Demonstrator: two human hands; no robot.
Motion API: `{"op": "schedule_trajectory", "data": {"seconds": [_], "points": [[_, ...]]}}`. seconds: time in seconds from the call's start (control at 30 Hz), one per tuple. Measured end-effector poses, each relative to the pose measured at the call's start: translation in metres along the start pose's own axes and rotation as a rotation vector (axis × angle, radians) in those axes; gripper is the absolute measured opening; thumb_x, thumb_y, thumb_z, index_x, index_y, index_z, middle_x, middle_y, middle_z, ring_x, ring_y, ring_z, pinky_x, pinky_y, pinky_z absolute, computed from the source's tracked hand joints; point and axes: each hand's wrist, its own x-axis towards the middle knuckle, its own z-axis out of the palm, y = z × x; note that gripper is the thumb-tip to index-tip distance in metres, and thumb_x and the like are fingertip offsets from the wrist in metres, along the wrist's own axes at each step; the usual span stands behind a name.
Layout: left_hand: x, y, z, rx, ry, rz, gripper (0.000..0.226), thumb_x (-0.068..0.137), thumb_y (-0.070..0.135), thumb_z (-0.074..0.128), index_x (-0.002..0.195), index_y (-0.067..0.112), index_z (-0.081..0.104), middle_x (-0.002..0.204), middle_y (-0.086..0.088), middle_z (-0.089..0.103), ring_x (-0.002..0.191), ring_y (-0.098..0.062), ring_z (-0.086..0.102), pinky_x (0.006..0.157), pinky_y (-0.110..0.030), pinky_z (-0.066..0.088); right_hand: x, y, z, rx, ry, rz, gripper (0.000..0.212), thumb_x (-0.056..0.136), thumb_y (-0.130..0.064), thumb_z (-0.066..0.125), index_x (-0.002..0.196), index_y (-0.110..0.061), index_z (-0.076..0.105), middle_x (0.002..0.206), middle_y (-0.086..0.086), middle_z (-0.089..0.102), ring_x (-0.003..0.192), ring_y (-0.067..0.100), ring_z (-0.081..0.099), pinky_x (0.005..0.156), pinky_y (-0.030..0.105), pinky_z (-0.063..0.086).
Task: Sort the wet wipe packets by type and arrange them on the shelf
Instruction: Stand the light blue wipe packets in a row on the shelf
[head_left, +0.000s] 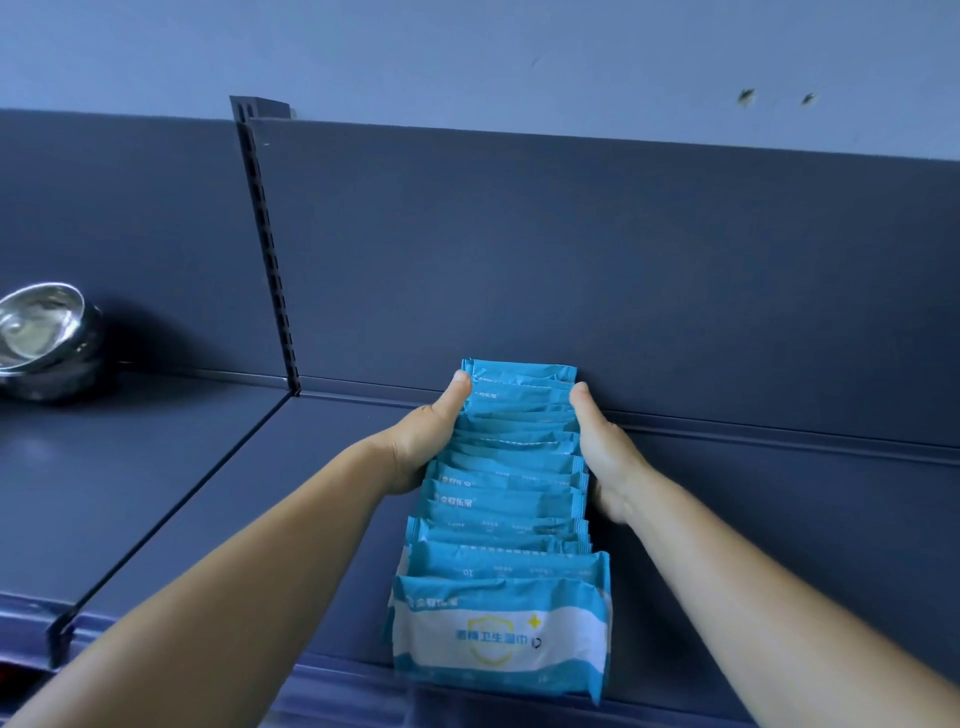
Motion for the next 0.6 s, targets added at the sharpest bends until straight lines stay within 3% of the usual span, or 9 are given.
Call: {"op": "schedule_trajectory", "data": {"seconds": [0.1,0.17,0.23,0.3,0.37,0.43,0.5,0.6], "points": [[0.01,-0.005,-0.001,0.015,0.015,-0.006,0.134,0.032,0.101,0.045,0.145,0.029,0.035,0.154,0.001,0.031,0.141,-0.025,0.031,0.115,-0.051,0.025,-0.001,-0.003,0.003,-0.013,-0.007,-0.033,0.064,0.088,-0.069,0.036,0.135,-0.028,0.05,0.129,-0.003,0.06,0.113,0.018,0.061,0.1,0.04,0.048],[0.005,0.0,0.002,0.059,0.033,0.007,0.127,0.044,0.101,0.038,0.148,0.029,0.029,0.157,0.004,0.023,0.144,-0.024,0.025,0.117,-0.049,0.02,0.0,-0.004,0.003,-0.073,-0.021,-0.05,0.067,0.089,-0.07,0.035,0.14,-0.029,0.045,0.14,-0.005,0.051,0.123,0.016,0.053,0.106,0.037,0.041],[0.002,0.002,0.006,0.082,0.052,0.002,0.104,0.068,0.091,0.028,0.15,0.029,0.024,0.158,0.005,0.019,0.145,-0.021,0.021,0.119,-0.045,0.015,-0.001,-0.006,0.002,-0.101,-0.026,-0.058,0.067,0.089,-0.069,0.032,0.144,-0.031,0.038,0.144,-0.012,0.042,0.131,0.014,0.043,0.108,0.032,0.033],[0.004,0.002,0.003,0.074,0.061,0.019,0.095,0.075,0.086,0.025,0.15,0.028,0.026,0.157,0.005,0.023,0.144,-0.02,0.024,0.119,-0.043,0.015,0.001,-0.008,-0.002,-0.106,-0.01,-0.072,0.081,0.078,-0.081,0.035,0.144,-0.036,0.034,0.146,-0.012,0.04,0.132,0.014,0.042,0.112,0.04,0.03],[0.006,0.001,-0.002,0.055,0.052,0.031,0.11,0.06,0.096,0.032,0.146,0.028,0.035,0.153,0.003,0.034,0.139,-0.02,0.034,0.117,-0.045,0.022,0.01,-0.009,-0.009,-0.095,0.025,-0.063,0.106,0.057,-0.095,0.038,0.147,-0.041,0.023,0.151,-0.011,0.034,0.137,0.015,0.035,0.114,0.05,0.025],[0.011,0.001,-0.006,0.034,0.077,0.033,0.124,0.047,0.1,0.037,0.146,0.025,0.037,0.152,0.002,0.036,0.138,-0.019,0.037,0.116,-0.044,0.024,0.024,-0.011,-0.016,-0.09,0.026,-0.043,0.114,0.05,-0.097,0.037,0.148,-0.04,0.02,0.154,-0.012,0.029,0.141,0.014,0.029,0.115,0.051,0.021],[0.013,0.005,-0.004,0.053,0.109,0.045,0.112,0.063,0.093,0.033,0.147,0.019,0.034,0.151,0.001,0.036,0.138,-0.02,0.036,0.117,-0.043,0.024,0.024,-0.02,-0.012,-0.099,0.005,-0.008,0.109,0.054,-0.096,0.037,0.145,-0.037,0.032,0.15,-0.009,0.038,0.136,0.015,0.038,0.114,0.048,0.027],[0.015,0.008,-0.001,0.114,0.093,0.005,0.12,0.056,0.094,0.034,0.151,0.02,0.024,0.157,0.001,0.022,0.144,-0.02,0.024,0.118,-0.046,0.019,0.018,-0.029,-0.001,-0.115,-0.06,0.028,0.075,0.081,-0.079,0.033,0.13,-0.026,0.054,0.127,-0.001,0.061,0.11,0.018,0.061,0.093,0.039,0.051]]}}
